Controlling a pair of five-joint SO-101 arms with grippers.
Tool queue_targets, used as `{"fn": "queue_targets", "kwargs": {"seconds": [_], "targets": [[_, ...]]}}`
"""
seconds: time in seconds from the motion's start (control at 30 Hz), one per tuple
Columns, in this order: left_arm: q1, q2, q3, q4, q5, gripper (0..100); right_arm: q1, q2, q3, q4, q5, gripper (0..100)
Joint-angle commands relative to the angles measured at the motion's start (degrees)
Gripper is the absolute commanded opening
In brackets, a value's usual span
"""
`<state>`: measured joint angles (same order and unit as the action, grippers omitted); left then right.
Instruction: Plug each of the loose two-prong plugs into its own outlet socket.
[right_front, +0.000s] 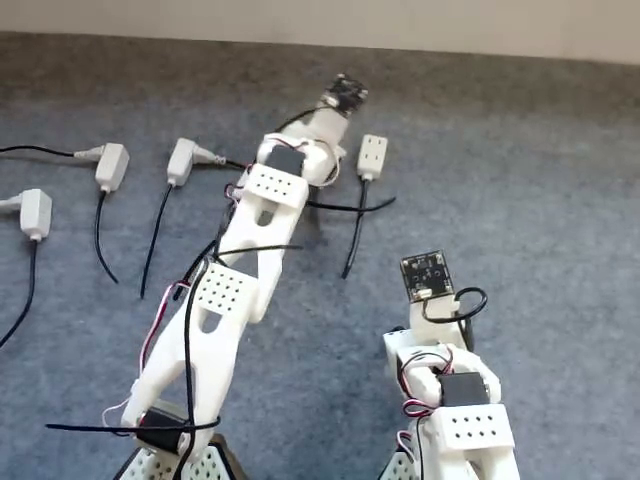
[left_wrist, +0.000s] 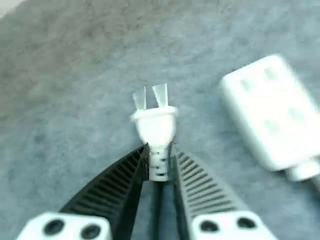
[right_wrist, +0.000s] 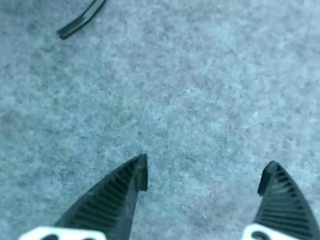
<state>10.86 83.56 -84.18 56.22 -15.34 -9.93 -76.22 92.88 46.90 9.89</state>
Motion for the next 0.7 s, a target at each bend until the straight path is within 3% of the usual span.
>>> {"fn": "queue_targets", "kwargs": {"seconds": [0.0, 0.27, 0.53, 0.67], "targets": [[-0.7, -1.3, -0.5, -0.4, -2.5, 0, -0.2, -0.7, -0.3, -0.8, 0.4, 33.6], [-1.3, -2.9, -7.4, 2.4, -2.4, 1, -0.2, -0.7, -0.3, -0.8, 0.4, 33.6], [-2.0, -16.8, -10.8, 15.4, -2.2, 1, -0.2, -0.7, -0.3, -0.8, 0.5, 33.6], [-1.4, -25.3, -10.9, 28.0, -2.1, 1, -0.2, -0.7, -0.3, -0.8, 0.5, 33.6]]}}
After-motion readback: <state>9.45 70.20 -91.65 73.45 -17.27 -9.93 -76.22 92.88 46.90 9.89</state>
